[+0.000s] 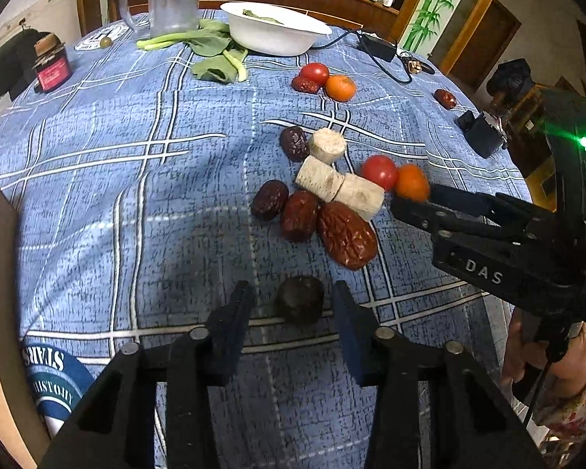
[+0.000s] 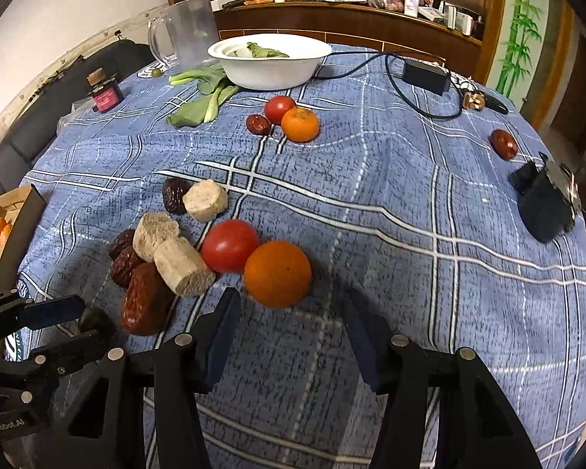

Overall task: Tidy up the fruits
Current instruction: 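Grasp the dark plum with the left gripper while the right grasps an orange, then lower the plum and orange into the box and open both grippers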

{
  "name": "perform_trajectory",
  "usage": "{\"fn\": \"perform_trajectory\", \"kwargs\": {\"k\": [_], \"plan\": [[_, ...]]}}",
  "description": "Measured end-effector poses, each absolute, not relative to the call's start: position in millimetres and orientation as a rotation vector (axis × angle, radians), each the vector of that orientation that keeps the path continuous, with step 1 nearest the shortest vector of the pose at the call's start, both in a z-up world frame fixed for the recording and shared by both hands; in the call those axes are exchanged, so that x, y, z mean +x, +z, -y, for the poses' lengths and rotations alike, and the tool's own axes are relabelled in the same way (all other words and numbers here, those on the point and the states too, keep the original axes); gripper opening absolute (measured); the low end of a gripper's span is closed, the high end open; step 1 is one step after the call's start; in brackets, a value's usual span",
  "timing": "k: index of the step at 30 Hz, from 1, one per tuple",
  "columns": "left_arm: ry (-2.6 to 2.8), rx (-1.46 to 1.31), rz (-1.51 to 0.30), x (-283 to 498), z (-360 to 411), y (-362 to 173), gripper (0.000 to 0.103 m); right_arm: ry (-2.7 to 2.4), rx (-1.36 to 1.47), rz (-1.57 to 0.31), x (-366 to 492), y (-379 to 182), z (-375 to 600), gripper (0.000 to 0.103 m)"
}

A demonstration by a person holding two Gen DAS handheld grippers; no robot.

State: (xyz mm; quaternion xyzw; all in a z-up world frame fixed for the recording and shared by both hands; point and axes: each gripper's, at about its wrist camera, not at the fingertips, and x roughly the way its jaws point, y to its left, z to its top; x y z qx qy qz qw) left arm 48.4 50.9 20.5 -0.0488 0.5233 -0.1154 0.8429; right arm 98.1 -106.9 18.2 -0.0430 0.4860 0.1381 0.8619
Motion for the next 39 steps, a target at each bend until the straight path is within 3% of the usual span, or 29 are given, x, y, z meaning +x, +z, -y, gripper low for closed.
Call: {"fn": "perform_trajectory", "kwargs": {"k": [4, 6, 23, 39], "plan": [[-0.232, -0.075, -1.097, 46.5, -45.1, 20.1, 0.023, 0.296, -0.116, -1.006, 101.4, 18.5, 101.5, 0.042], [-0.221, -0.047, -1.087, 43.5, -40.3, 21.2, 0.022, 0.299, -0.127, -1.002, 100.4, 18.9, 98.6, 0.036], [-0.164, -0.249, -1.040, 12.4, -105.0, 51.6, 0.022, 0.319, 0.072, -1.032, 58.8, 45.8, 108.5, 0.035], [0.149, -0.373, -1.007, -52.1, -285.7, 66.4, 0.022, 0.670, 0.013, -1.029, 10.2, 82.4, -84.3, 0.036]]}}
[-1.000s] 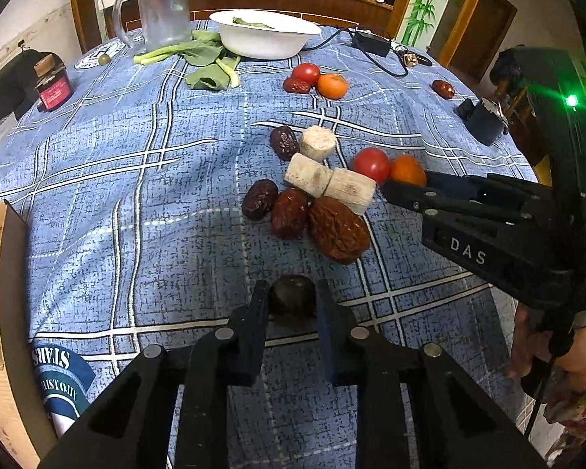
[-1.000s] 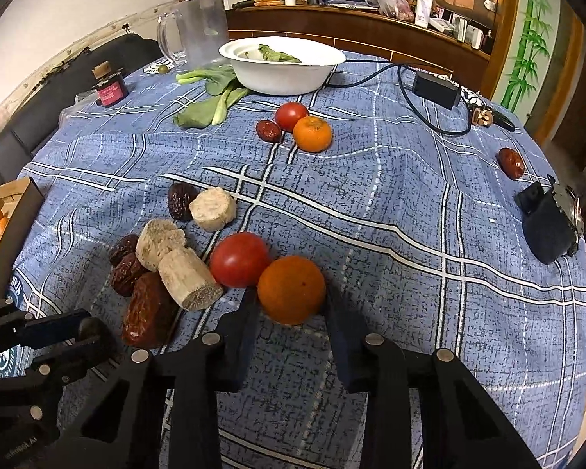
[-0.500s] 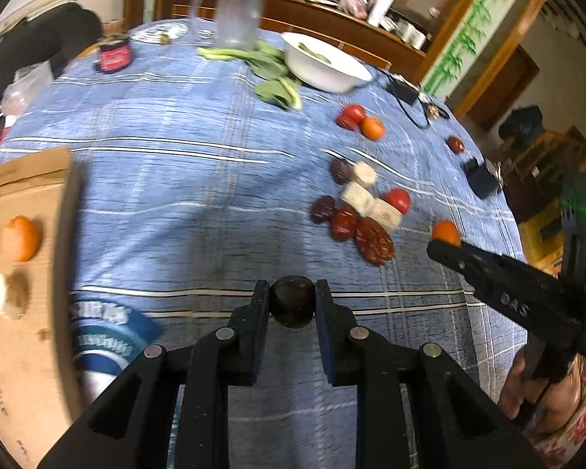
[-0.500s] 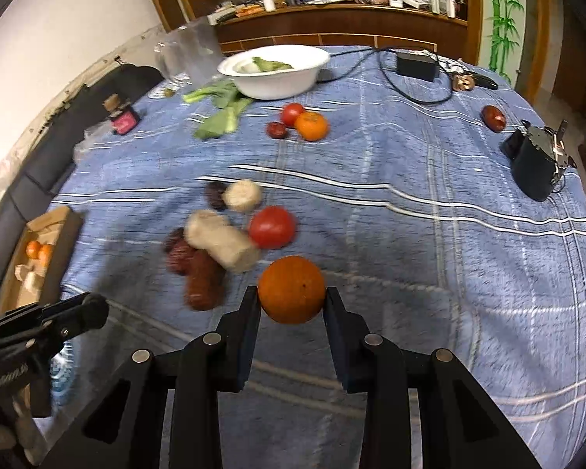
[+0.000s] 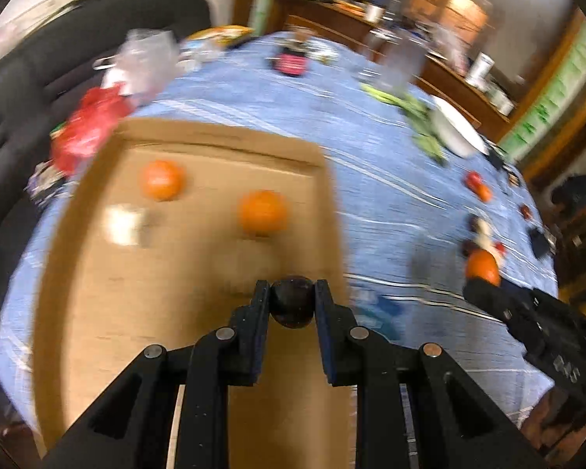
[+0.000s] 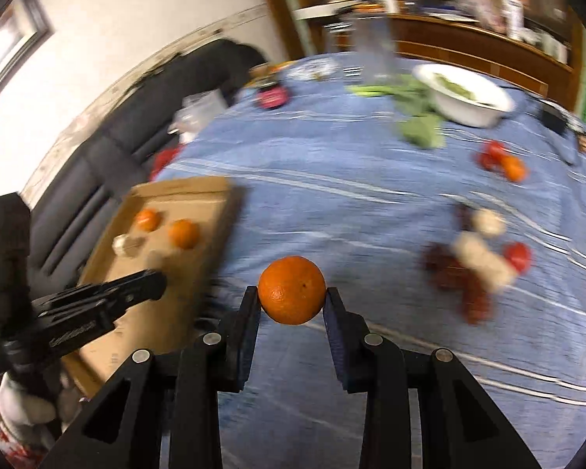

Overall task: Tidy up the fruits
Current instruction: 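Lower the plum and orange into the box and open both grippers, then withdraw both tools from the box toward the remaining food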

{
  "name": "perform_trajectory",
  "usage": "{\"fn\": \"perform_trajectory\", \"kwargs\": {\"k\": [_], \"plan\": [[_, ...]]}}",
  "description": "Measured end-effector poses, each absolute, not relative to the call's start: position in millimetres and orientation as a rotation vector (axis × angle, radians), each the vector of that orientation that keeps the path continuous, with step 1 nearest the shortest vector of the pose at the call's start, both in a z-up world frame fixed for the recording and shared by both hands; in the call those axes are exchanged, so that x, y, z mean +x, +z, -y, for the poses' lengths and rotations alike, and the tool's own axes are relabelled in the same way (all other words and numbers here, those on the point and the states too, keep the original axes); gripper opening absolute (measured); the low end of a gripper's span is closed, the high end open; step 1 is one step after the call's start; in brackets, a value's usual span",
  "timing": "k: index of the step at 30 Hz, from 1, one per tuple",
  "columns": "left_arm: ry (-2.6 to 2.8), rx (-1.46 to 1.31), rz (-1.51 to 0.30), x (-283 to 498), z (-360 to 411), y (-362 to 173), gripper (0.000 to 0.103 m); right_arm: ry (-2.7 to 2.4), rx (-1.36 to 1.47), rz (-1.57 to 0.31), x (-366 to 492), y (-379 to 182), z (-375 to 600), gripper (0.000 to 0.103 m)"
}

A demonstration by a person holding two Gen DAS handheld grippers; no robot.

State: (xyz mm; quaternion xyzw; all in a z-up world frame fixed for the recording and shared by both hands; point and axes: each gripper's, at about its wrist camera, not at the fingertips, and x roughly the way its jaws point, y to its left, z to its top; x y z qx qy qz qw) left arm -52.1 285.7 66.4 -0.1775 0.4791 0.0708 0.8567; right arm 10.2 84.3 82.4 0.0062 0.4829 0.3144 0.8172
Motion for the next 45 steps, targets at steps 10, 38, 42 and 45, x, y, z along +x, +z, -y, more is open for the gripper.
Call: {"fn": "perform_trajectory", "kwargs": {"k": [10, 38, 42, 45], "plan": [[0.282, -0.373, -1.062, -67.4, -360.6, 43.6, 0.022, 0.810, -0.091, -1.082, -24.6, 57.4, -186.0, 0.036], [0.034, -0.338, -1.056, -28.9, -294.3, 101.5, 0.050, 0.536, 0.060, -1.033, -37.1, 75.9, -95.8, 0.055], [-0.127, -0.253, -1.087, -3.4, -216.5, 105.6, 0.050, 0.373, 0.150, -1.006, -44.2, 87.4, -22.6, 0.055], [-0.223, -0.213, -1.090, 5.2, -168.0, 109.5, 0.050, 0.274, 0.216, -0.998, -51.7, 92.4, 23.5, 0.055]]}}
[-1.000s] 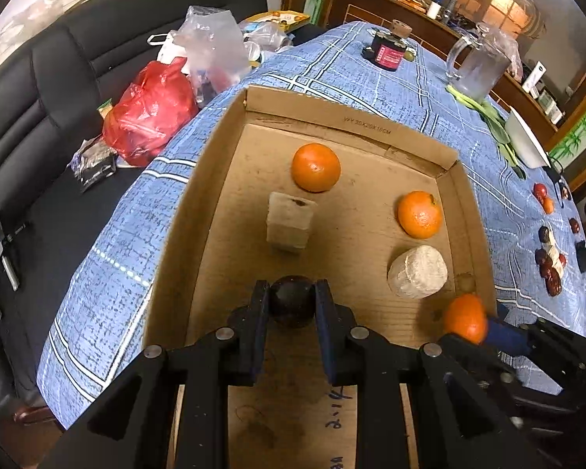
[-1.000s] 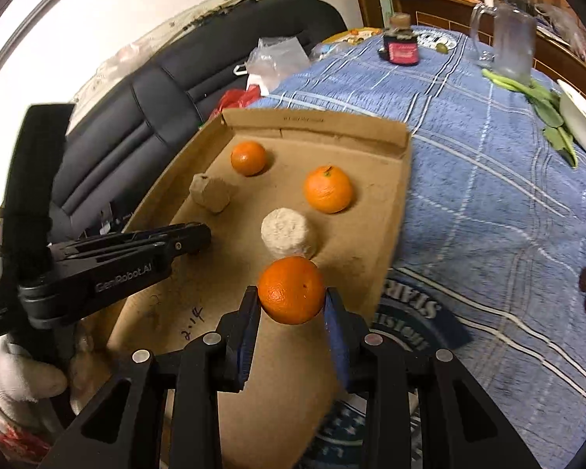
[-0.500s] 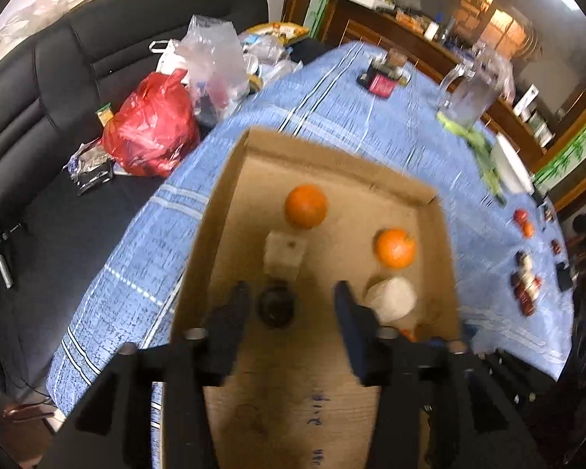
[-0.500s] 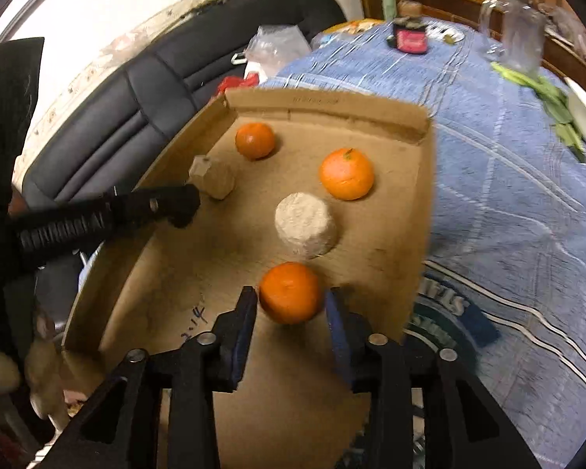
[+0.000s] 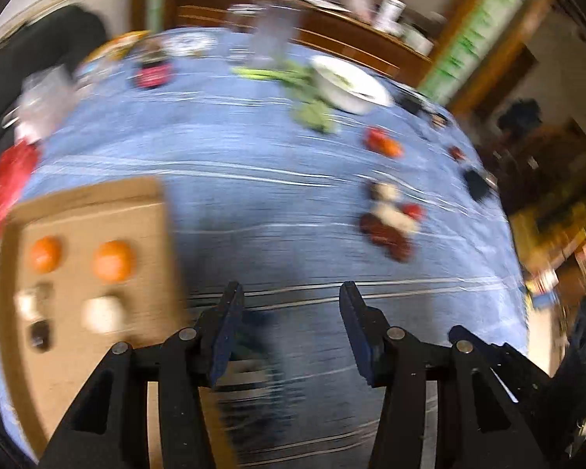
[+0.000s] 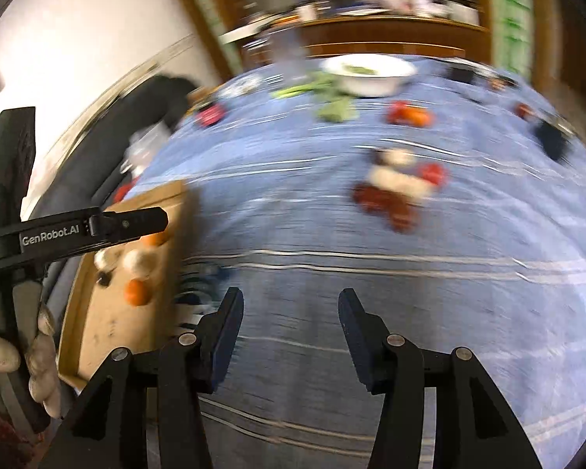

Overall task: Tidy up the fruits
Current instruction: 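Withdraw both tools from the box toward the remaining food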

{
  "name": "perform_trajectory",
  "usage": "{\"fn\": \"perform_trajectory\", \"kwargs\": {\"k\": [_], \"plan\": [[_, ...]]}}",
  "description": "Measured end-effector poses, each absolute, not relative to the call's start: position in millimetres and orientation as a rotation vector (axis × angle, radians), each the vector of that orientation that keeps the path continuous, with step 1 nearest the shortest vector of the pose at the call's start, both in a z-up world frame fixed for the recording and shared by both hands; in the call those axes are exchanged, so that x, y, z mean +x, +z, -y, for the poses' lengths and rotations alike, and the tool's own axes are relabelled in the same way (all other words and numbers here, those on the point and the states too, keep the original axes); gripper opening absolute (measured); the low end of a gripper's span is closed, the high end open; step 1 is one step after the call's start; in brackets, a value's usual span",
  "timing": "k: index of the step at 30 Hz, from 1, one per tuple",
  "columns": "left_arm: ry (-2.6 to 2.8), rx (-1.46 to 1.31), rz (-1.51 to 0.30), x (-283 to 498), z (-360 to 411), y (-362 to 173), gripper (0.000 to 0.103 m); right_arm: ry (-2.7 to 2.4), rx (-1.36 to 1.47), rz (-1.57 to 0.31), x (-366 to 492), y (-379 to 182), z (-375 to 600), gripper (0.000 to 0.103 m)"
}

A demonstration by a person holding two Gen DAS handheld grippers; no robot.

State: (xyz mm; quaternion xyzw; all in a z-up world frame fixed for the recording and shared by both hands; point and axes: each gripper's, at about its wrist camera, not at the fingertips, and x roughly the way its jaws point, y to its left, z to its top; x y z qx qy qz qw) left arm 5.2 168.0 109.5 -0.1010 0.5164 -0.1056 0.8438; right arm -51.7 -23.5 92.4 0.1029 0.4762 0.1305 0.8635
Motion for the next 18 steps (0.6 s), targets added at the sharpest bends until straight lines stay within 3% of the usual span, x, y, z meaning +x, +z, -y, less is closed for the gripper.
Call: {"fn": "perform_trajectory", "kwargs": {"k": [7, 18], "plan": [[-0.374, -0.151, -1.123, 0.8, -79.3, 103.8, 0.049, 0.159, 0.283, -0.993, -72.0, 92.9, 90.4, 0.055], [-0.301, -0.207, -1.131, -12.7, -72.9, 93.4, 0.050, 0.206, 0.260, -1.023, -72.7, 84.0, 119.1, 0.055]]}}
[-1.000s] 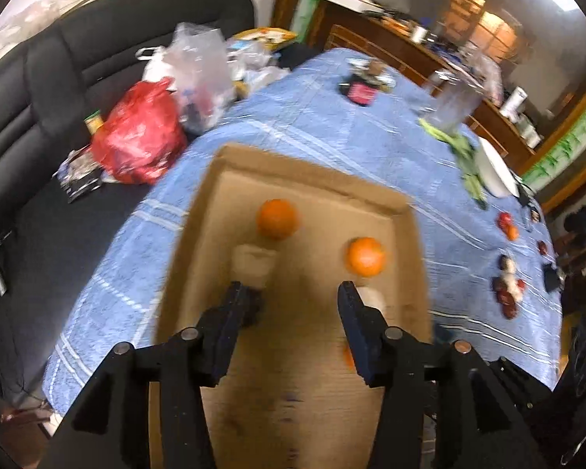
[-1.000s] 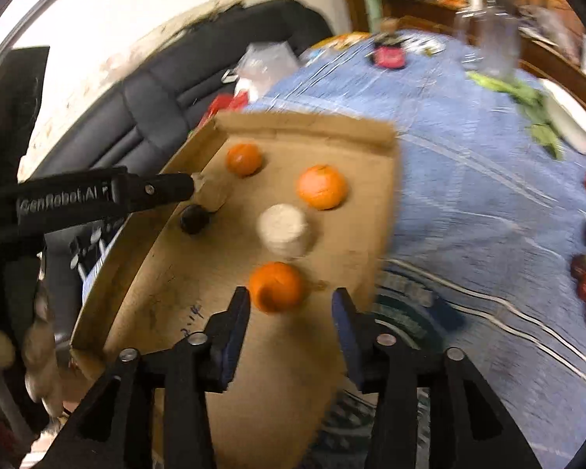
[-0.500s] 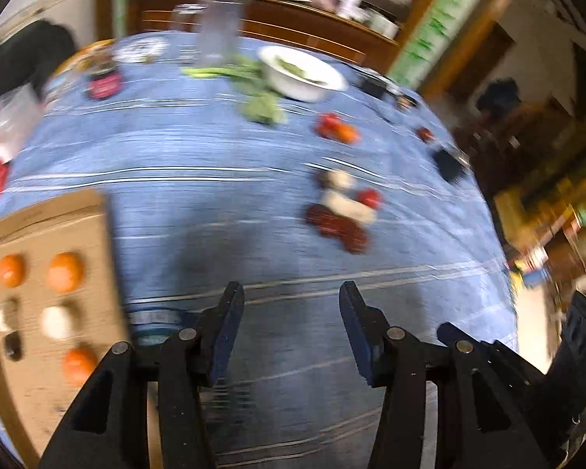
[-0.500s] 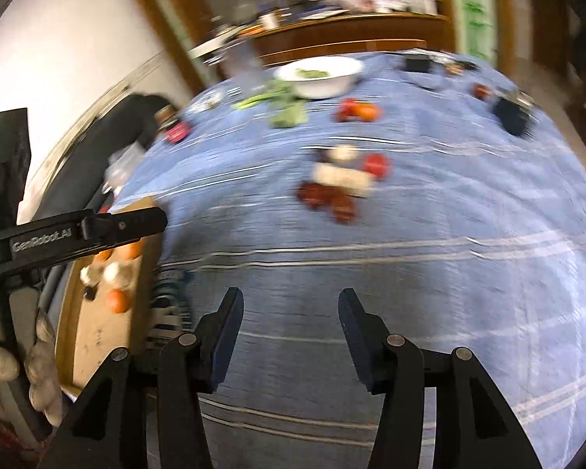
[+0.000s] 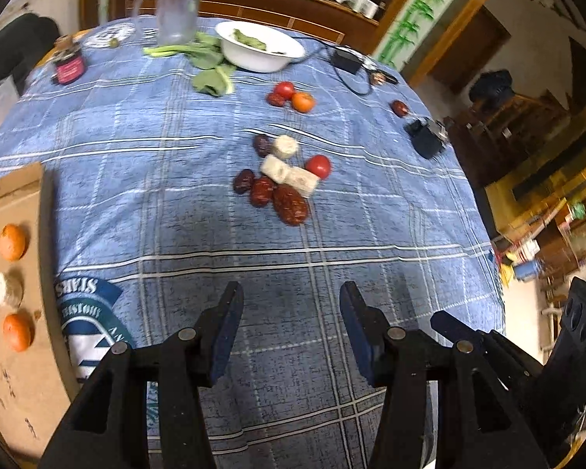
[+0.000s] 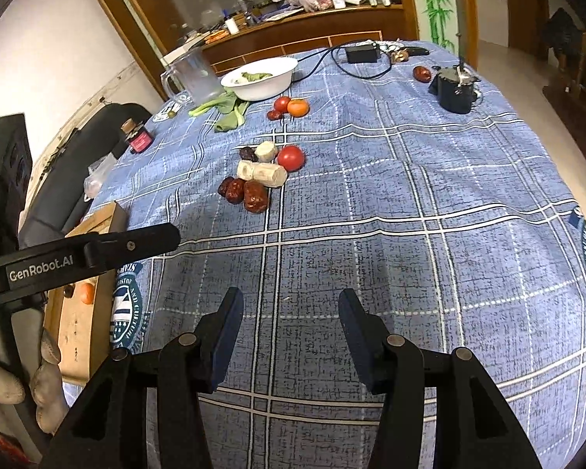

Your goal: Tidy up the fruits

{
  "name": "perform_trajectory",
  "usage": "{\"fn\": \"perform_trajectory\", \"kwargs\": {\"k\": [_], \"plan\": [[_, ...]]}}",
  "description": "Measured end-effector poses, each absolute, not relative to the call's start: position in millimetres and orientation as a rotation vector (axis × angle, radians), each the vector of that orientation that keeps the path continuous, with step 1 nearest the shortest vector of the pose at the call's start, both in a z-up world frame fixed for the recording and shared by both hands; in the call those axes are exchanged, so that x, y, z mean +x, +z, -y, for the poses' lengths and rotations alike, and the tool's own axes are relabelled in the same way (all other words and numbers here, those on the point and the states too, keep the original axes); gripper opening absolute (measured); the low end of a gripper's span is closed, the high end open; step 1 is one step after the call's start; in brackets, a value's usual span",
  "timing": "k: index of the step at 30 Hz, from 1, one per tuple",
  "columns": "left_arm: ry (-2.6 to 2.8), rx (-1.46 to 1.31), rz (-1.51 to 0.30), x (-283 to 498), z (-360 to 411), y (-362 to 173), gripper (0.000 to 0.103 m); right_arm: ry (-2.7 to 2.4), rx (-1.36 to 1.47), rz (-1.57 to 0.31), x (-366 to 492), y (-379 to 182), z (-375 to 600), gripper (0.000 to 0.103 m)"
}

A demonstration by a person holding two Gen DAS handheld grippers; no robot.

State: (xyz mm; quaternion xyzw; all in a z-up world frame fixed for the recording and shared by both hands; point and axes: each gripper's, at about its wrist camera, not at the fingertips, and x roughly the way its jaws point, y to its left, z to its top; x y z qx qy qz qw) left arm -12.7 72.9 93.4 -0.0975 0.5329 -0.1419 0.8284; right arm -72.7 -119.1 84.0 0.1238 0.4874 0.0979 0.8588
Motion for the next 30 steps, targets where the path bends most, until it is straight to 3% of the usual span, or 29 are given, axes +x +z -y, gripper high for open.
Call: {"fn": "perform_trajectory", "kwargs": {"k": [4, 15, 20, 28, 30], "plan": [[-0.217, -0.206, -1.123, -20.7, -89.2, 87.7, 0.056, 0.239, 0.258, -1.035, -61.6, 74.4, 119.6, 0.055], [-0.075, -0.267, -1.175, -19.1, -128.0, 52.3, 0.056, 0.261, 0.231, -1.099, -27.0, 51.0, 122.8, 0.054], [-0.140, -0.237, -1.219, 26.6, -96.3, 36.8, 0.056, 0.195, 0.264, -1.080, -42.4, 55.7, 150.0, 0.054], [-0.233, 0.032, -1.085, 106.3, -6.2, 39.5, 0.056, 0.004, 0.362, -1.093, -74.3, 46.3, 209.2, 0.054], [-0.251, 0.044, -1.070, 118.1, -2.3, 35.2, 0.067, -0.014, 0.363, -1.091, -78.6, 47.3, 212.0, 0.054]]}}
